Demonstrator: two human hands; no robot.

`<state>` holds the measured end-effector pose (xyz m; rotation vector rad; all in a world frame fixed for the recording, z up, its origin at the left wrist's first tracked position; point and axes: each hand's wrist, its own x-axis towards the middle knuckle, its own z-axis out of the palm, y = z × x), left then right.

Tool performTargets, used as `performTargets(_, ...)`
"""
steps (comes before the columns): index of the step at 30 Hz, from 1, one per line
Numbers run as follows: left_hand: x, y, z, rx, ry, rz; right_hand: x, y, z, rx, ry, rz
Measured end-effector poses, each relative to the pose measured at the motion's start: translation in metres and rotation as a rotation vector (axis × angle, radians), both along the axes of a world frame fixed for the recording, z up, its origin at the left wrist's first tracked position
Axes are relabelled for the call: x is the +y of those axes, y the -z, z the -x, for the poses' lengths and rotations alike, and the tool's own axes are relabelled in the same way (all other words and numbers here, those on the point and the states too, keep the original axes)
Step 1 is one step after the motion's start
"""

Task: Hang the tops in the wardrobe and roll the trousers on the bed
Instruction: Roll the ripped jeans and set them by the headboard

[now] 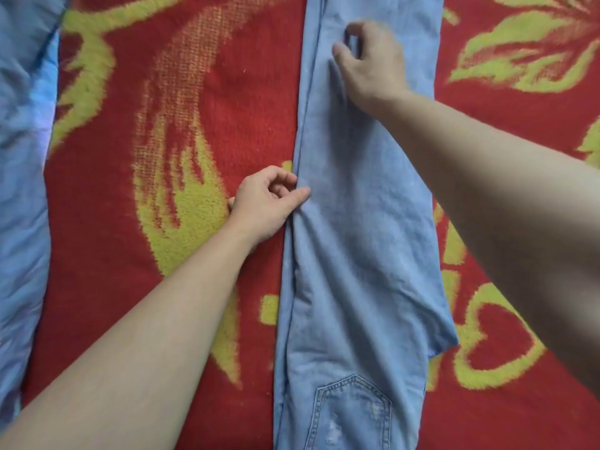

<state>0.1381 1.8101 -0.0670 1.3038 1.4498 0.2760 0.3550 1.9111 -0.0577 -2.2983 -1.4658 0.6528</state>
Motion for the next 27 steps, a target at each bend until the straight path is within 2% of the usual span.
performTargets(5, 0.006, 0.004, 0.007, -0.052, 0.037, 0.043, 0.039, -0.002, 0.002, 0.048, 0.248, 0.009)
performTargets(9, 0.005, 0.006, 0.007, -0.036, 0.048, 0.065, 0.06, -0.005, 0.011, -0.103, 0.216, 0.081)
performTargets(12, 0.006, 0.005, 0.008, -0.041, 0.063, 0.079, 0.067, -0.006, 0.011, -0.186, 0.219, 0.011)
performTargets(15, 0.009, 0.004, 0.009, -0.074, 0.062, 0.085, 0.064, -0.005, 0.02, -0.21, 0.09, -0.122)
performTargets(18, 0.009, 0.004, 0.006, -0.063, 0.069, 0.097, 0.058, -0.001, 0.031, -0.159, -0.105, -0.051)
performTargets(23, 0.007, 0.002, 0.004, -0.033, 0.059, 0.083, 0.016, -0.004, 0.035, -0.034, -0.14, -0.161)
performTargets(27, 0.005, 0.003, 0.003, -0.052, 0.061, 0.059, -0.057, -0.004, 0.03, -0.225, -0.224, -0.186)
